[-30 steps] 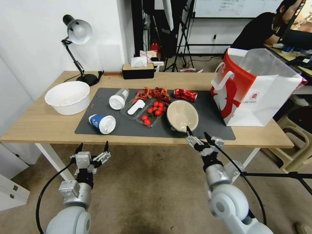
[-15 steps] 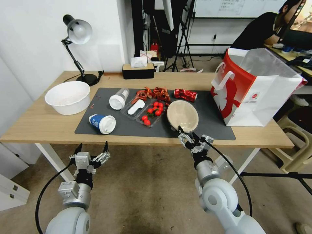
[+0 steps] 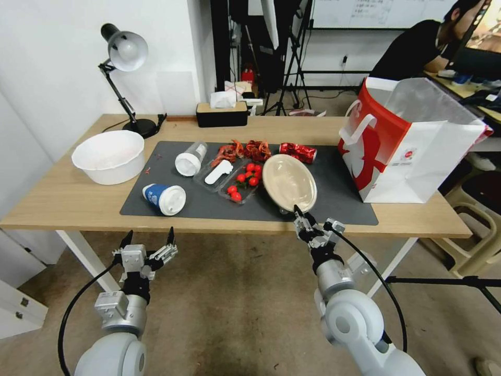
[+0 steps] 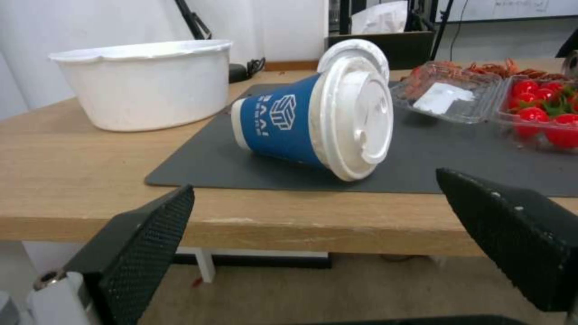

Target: Pick up the trash from the table and place it into the takeout bag.

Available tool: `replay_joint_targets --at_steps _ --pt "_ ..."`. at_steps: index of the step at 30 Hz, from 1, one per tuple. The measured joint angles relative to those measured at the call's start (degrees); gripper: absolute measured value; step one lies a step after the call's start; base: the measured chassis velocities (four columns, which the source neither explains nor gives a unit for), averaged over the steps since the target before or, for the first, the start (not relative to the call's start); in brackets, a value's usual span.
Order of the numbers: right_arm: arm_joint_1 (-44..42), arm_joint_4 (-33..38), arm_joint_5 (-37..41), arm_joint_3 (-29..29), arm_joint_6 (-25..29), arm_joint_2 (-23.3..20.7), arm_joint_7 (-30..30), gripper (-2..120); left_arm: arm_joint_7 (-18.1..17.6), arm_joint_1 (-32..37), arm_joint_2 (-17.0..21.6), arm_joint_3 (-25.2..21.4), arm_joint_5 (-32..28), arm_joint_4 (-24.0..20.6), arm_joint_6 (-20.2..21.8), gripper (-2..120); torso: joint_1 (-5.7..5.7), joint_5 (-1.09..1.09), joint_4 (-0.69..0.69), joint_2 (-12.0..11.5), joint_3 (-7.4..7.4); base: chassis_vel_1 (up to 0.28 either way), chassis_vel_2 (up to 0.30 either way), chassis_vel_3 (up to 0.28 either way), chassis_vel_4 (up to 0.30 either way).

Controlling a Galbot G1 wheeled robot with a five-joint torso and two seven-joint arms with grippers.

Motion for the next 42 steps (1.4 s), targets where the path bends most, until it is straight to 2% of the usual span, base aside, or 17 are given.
replay_joint_targets --at_steps 10,25,32,39,41,42 --pt "-0.6 0.5 -0.7 0.5 0.2 0.1 -0.2 0 0.0 0.2 0.0 0.0 0.0 0.0 -0.5 100 0.00 0.00 0.00 0.0 0.00 0.000 0.000 0.000 0.000" --pt "-2.5 3.6 -1.6 2.5 1.4 -0.1 -1.3 0 0.0 0.4 -0.2 0.2 0.3 -0.1 -0.7 100 0.00 0.00 0.00 0.0 0.00 0.000 0.000 0.000 0.000" --pt "-2.8 6.0 -2.4 4.7 4.5 -0.6 -5.9 0 0.0 0.6 -0.3 0.2 0.5 -0.5 -0.8 100 0.00 0.00 0.00 0.0 0.00 0.000 0.000 0.000 0.000" --pt "-1.0 9.1 -2.3 9.7 7.3 -3.0 -11.4 0 0.0 0.8 -0.2 0.2 0.5 -0.8 -0.8 100 0.00 0.01 0.00 0.0 0.00 0.000 0.000 0.000 0.000" --pt "0.7 10.8 -2.2 12.6 7.6 -5.0 -11.9 0 0.0 0.8 -0.2 0.2 0.5 -0.9 -0.8 100 0.00 0.01 0.00 0.0 0.00 0.000 0.000 0.000 0.000" --pt "2.6 11.5 -2.3 15.9 7.4 -6.8 -11.8 0 0.0 0.9 -0.3 0.3 0.8 -0.9 -0.9 100 0.00 0.01 0.00 0.0 0.00 0.000 0.000 0.000 0.000"
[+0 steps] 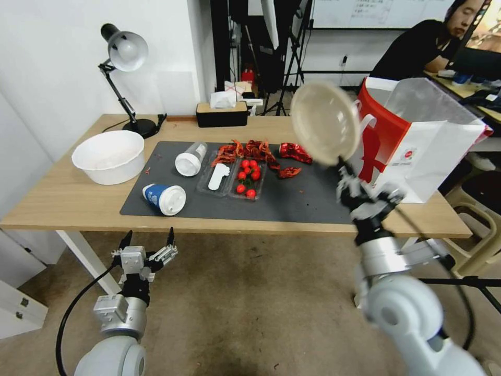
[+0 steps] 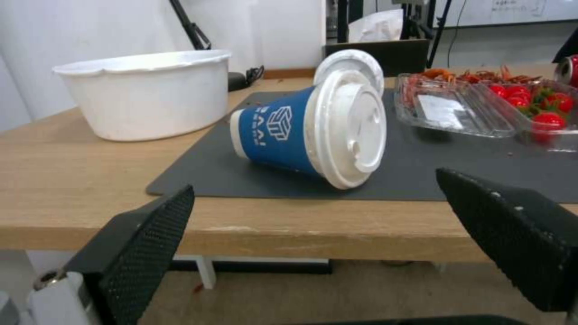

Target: Pick up the trash from the table and place it into the takeout bag.

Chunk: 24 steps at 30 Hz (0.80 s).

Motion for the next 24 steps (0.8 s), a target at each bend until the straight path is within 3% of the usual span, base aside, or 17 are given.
replay_joint_targets --at_steps 5,9,12,15,24 --pt "5.9 -1.9 -0.3 9.1 -3.6 -5.2 3.8 0 0.1 0.2 -0.1 0.2 0.3 -0.2 -0.1 100 0.00 0.01 -0.01 0.0 0.00 0.000 0.000 0.000 0.000" --pt "9.2 -5.4 -0.4 12.3 -6.4 -8.8 7.2 0 0.2 0.3 -0.2 0.3 0.6 -0.3 -0.2 100 0.00 0.00 0.00 0.0 0.00 0.000 0.000 0.000 0.000" --pt "11.2 -7.4 -0.3 12.8 -8.6 -10.7 10.0 0 0.2 0.3 -0.3 0.5 0.7 -0.3 -0.2 100 0.00 0.01 -0.01 0.0 0.00 0.000 0.000 0.000 0.000" --pt "15.6 -10.7 0.7 11.8 -14.4 -13.3 16.4 0 0.2 0.3 -0.5 0.8 1.2 -0.3 -0.3 100 0.00 0.00 0.00 0.0 0.00 0.000 0.000 0.000 0.000" --pt "20.7 -14.9 2.4 9.0 -21.4 -13.8 22.3 0 0.3 0.4 -0.6 0.7 1.5 -0.2 -0.4 100 0.00 0.00 0.01 0.0 0.00 0.000 0.000 0.000 0.000"
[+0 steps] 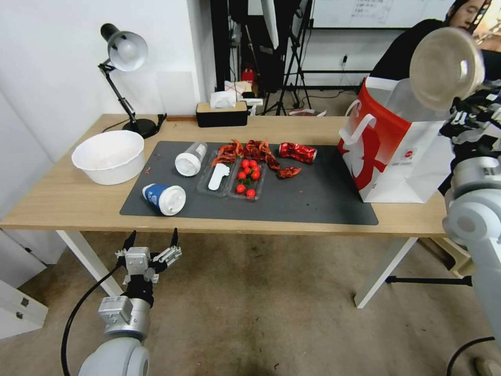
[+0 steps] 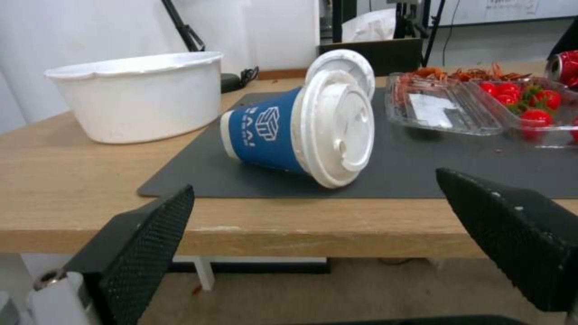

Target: Pick up the trash from the table and place it into the takeout bag.

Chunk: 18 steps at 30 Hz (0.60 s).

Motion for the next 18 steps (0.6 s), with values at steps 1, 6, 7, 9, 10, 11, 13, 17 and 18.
replay_joint_targets --at_steps 1,6,7,9,10,11,13,17,18 --pt "0.5 -0.5 0.3 -0.2 -0.4 0.0 0.3 0 0.0 0.0 0.0 -0.1 0.0 0.1 0.0 100 0.00 0.00 0.00 0.0 0.00 0.000 0.000 0.000 0.000" --pt "1.2 -1.3 0.8 -0.5 -0.7 0.0 0.5 16 0.0 -0.2 -0.2 -0.1 0.1 0.5 0.0 100 0.00 -0.01 -0.01 0.0 -0.01 0.000 0.000 0.000 0.000" --pt "1.2 -1.3 0.8 -0.5 -0.7 0.0 0.5 16 0.0 -0.2 -0.2 -0.1 0.1 0.5 0.0 100 0.00 -0.01 -0.01 0.0 -0.01 0.000 0.000 0.000 0.000" --pt "1.4 -1.5 0.8 -0.6 -0.7 0.0 0.5 25 0.0 -0.4 -0.2 0.0 0.2 0.7 0.0 100 -0.01 -0.01 0.00 0.0 -0.01 0.000 0.000 0.000 0.000" --pt "1.4 -1.6 0.9 -0.6 -0.7 0.0 0.5 29 0.0 -0.5 -0.3 0.1 0.2 0.8 0.0 100 -0.01 -0.01 0.00 0.0 -0.01 0.000 0.000 0.000 0.000" --pt "1.4 -1.6 0.9 -0.6 -0.7 0.0 0.5 29 0.0 -0.5 -0.3 0.1 0.2 0.8 0.0 100 -0.01 -0.01 0.00 0.0 -0.01 0.000 0.000 0.000 0.000" --pt "1.6 -1.7 1.5 -0.6 -0.2 -0.1 0.1 36 0.0 -0.8 -0.3 0.1 0.2 0.9 0.1 100 -0.01 0.00 -0.01 0.0 -0.01 0.000 0.000 0.000 0.000" --pt "1.2 -0.1 4.7 -0.3 4.2 -0.2 -3.4 52 0.0 -1.0 -0.2 0.1 0.2 1.1 0.1 100 -0.01 -0.01 0.01 0.0 -0.01 0.000 0.000 0.000 0.000" --pt "0.2 1.3 5.8 0.0 6.6 0.0 -6.1 57 0.0 -1.0 -0.2 0.1 0.2 1.2 0.1 100 -0.01 -0.02 0.00 0.0 -0.01 0.000 0.000 0.000 0.000"
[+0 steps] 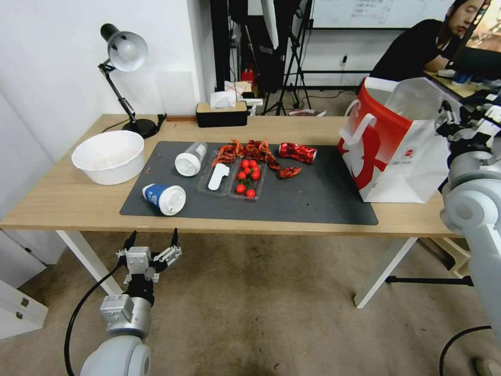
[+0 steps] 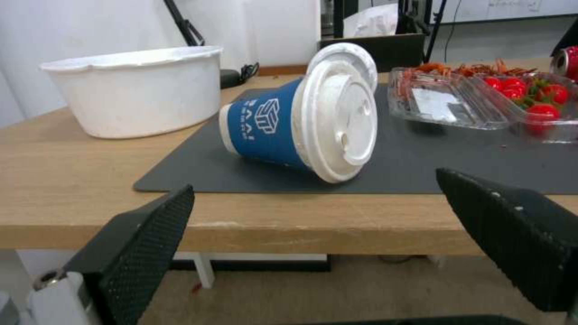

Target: Pick up the trash from the table and place it into the takeout bag.

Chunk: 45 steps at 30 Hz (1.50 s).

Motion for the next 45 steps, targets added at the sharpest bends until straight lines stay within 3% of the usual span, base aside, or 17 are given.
replay_joint_targets --at_steps 3,4,11,14,24,32,45 --pt "-1.5 1.6 0.7 0.3 1.9 0.2 -2.8 64 0.0 0.0 0.0 0.0 -0.1 0.0 0.0 100 0.00 0.00 0.00 0.0 0.00 0.000 0.000 0.000 0.000" --pt "-4.1 3.7 1.1 0.5 4.5 0.8 -6.7 74 0.0 -0.1 0.2 0.0 -0.2 0.1 0.0 100 0.00 0.00 0.00 0.0 0.00 0.000 0.000 0.000 0.000" --pt "-8.9 6.7 0.1 0.2 7.2 2.0 -11.2 89 0.0 -0.1 0.4 -0.1 -0.4 0.1 0.0 100 0.00 0.01 -0.01 0.0 0.00 0.000 0.000 0.000 0.000" --pt "-14.6 9.4 -4.4 -1.1 9.8 4.0 -14.8 100 0.0 -0.1 0.7 -0.1 -0.5 0.1 -0.1 100 0.00 0.01 -0.01 0.0 0.00 0.000 0.000 0.000 0.000" --pt "-29.4 12.3 -20.9 -3.7 20.0 10.2 -22.9 100 0.0 0.0 1.3 -0.4 -1.0 0.1 -0.7 100 0.00 0.00 0.00 0.0 0.00 0.000 0.000 0.000 0.000" --pt "-38.0 10.8 -29.4 -5.4 26.3 13.9 -23.0 100 0.0 0.0 1.9 -0.2 -1.4 0.1 -0.7 100 0.00 0.00 0.00 0.0 0.00 0.000 0.000 0.000 0.000" --pt "-45.1 5.0 -38.7 -11.2 33.3 18.2 -21.3 100 -0.1 0.5 3.1 -1.3 -2.8 -1.1 -1.1 100 0.01 0.01 0.00 0.0 0.00 0.000 0.000 0.000 0.000"
